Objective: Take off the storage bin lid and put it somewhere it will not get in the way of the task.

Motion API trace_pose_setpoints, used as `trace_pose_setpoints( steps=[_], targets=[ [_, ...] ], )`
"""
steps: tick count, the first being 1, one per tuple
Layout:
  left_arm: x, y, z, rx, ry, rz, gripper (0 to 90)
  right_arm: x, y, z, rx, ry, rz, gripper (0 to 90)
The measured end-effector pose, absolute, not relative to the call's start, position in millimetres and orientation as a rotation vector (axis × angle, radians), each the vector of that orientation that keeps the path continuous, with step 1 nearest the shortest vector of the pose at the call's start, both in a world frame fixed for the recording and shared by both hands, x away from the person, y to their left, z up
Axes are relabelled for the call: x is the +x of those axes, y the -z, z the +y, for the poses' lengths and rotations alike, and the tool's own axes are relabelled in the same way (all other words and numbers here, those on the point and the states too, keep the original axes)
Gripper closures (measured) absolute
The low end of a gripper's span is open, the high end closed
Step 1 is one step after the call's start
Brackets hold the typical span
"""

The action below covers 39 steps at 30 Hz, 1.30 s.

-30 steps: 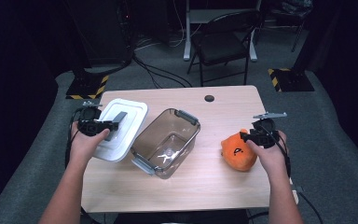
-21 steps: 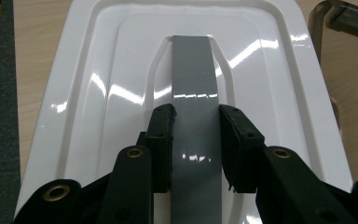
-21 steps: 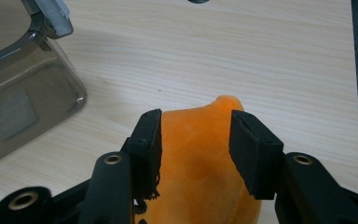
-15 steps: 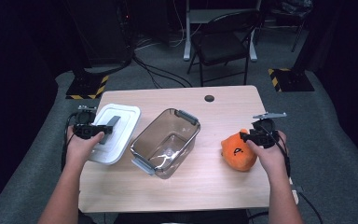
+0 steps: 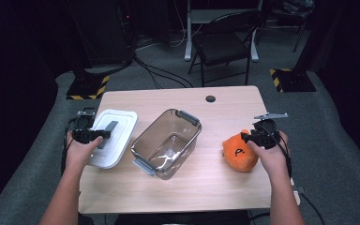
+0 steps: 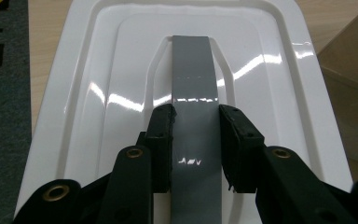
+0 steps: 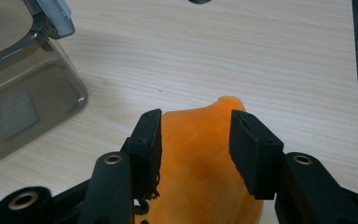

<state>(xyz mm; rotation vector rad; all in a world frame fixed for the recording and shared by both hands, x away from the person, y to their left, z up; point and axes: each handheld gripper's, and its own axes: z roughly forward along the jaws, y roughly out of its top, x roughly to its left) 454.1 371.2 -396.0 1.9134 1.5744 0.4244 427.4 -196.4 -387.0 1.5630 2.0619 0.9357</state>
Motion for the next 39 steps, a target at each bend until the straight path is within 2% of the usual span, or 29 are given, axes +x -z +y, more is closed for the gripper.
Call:
trace_pose_setpoints(
  steps=[39],
  targets=[
    [455,459,379,1.933,-0.403,1.648,66.4,428,391,-192,1.551,-0.928,2.078,54.0]
  ],
)
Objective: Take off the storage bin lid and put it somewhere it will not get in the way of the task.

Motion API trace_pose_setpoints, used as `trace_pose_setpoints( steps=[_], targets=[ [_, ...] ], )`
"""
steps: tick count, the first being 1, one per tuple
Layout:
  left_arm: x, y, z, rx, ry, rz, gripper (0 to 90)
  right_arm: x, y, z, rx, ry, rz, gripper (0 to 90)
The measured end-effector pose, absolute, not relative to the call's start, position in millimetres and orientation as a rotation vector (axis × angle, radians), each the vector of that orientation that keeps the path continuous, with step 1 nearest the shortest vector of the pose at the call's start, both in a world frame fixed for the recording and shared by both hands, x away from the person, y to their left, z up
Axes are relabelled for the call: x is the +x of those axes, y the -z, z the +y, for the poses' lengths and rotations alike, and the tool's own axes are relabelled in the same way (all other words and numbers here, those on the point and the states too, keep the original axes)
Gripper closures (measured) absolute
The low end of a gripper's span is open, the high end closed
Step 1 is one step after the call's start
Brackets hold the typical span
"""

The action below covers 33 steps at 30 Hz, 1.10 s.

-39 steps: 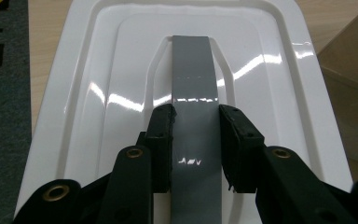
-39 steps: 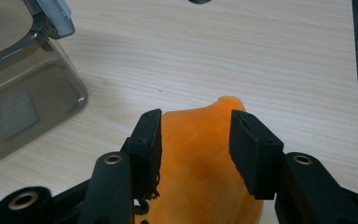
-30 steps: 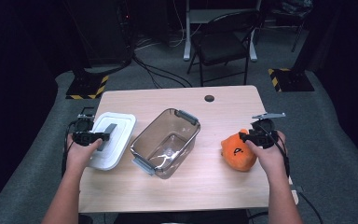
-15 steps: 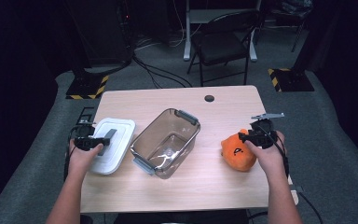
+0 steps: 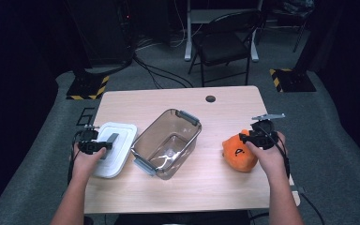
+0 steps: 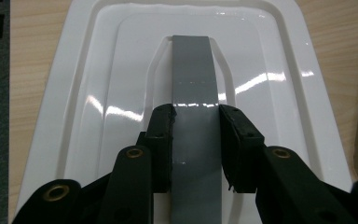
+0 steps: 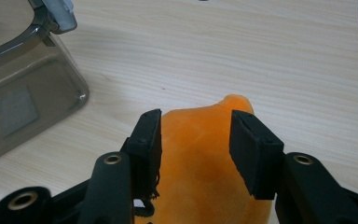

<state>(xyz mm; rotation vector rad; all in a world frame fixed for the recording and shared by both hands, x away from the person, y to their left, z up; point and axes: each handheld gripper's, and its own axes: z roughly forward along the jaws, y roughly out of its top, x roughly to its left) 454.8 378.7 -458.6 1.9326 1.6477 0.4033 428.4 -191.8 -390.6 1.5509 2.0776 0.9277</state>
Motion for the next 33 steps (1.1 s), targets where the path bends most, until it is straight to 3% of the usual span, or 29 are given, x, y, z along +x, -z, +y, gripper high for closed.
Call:
trace_pose_setpoints(
  steps=[33],
  targets=[
    [456,489,364,2.014,-0.431,1.651,66.3,430,395,-191,1.543,-0.916,2.084,54.0]
  ],
)
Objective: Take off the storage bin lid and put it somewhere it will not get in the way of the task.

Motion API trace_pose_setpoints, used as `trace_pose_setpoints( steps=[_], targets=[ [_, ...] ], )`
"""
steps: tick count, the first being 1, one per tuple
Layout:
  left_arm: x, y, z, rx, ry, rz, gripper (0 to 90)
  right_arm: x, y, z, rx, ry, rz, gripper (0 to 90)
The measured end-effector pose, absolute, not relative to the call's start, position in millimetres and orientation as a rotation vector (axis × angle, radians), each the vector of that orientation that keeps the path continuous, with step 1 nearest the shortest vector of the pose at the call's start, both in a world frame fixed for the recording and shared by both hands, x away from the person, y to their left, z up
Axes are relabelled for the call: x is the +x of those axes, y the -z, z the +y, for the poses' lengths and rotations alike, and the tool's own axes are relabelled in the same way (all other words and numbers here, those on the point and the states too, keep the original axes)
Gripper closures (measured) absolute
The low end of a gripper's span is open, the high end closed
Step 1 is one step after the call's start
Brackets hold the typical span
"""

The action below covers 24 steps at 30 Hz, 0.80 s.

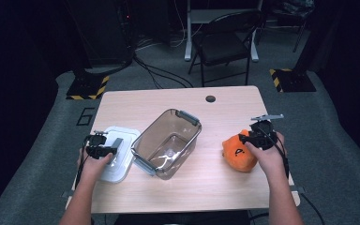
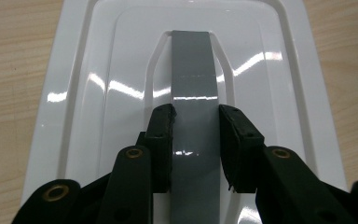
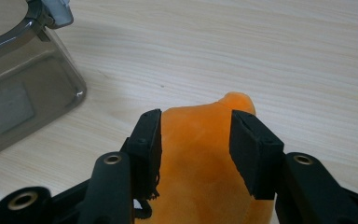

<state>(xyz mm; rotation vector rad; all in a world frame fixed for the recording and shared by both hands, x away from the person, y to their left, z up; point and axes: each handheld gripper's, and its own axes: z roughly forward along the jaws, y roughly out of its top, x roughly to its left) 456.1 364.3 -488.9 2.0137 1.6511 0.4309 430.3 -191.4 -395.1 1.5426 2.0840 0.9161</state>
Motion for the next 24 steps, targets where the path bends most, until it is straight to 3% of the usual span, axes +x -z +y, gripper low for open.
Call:
trace_pose_setpoints(
  steps=[11,24],
  targets=[
    [453.1,491.5,367.2,1.986,-0.423,1.646,66.0,431.1,396.7,-189.5,1.544,-0.908,2.093,54.0],
    [446.0,488.9,368.5,1.979,-0.439,1.573,47.2,431.5,396.9,-184.9,1.542,-0.896,2.112,53.9]
  ],
)
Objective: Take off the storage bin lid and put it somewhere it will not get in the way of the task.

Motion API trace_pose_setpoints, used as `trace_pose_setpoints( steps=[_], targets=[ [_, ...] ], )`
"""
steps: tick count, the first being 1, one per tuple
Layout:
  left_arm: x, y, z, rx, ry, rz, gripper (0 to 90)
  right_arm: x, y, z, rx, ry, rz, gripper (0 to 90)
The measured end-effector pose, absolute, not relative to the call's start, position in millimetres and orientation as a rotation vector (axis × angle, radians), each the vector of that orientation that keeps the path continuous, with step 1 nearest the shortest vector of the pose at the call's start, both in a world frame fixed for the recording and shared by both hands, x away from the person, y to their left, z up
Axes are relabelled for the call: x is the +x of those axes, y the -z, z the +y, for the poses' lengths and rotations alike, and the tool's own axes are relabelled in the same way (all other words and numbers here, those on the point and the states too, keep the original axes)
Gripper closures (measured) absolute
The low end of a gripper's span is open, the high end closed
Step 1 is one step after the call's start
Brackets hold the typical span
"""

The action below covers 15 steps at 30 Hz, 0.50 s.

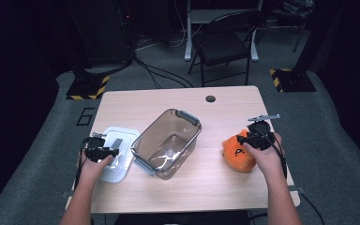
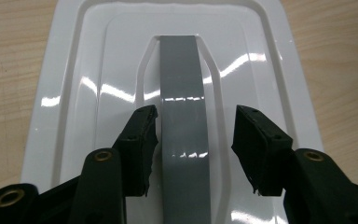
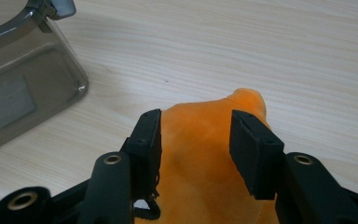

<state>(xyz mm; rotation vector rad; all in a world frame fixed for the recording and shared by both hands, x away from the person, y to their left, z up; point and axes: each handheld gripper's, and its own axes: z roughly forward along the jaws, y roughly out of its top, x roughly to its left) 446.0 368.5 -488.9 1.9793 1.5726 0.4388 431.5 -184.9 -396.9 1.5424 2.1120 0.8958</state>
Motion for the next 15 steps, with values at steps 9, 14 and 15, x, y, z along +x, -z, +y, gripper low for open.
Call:
trace_pose_setpoints(
  steps=[9,14,15],
  targets=[
    [442,486,373,1.960,-0.452,1.568,45.0,422,395,-180,1.529,-0.915,2.127,54.1],
    [441,485,372,1.960,-0.460,1.563,44.5,413,399,-176,1.520,-0.915,2.158,54.1],
    [441,485,372,1.957,-0.461,1.564,44.1,411,399,-176,1.523,-0.916,2.161,54.1]
  ],
)
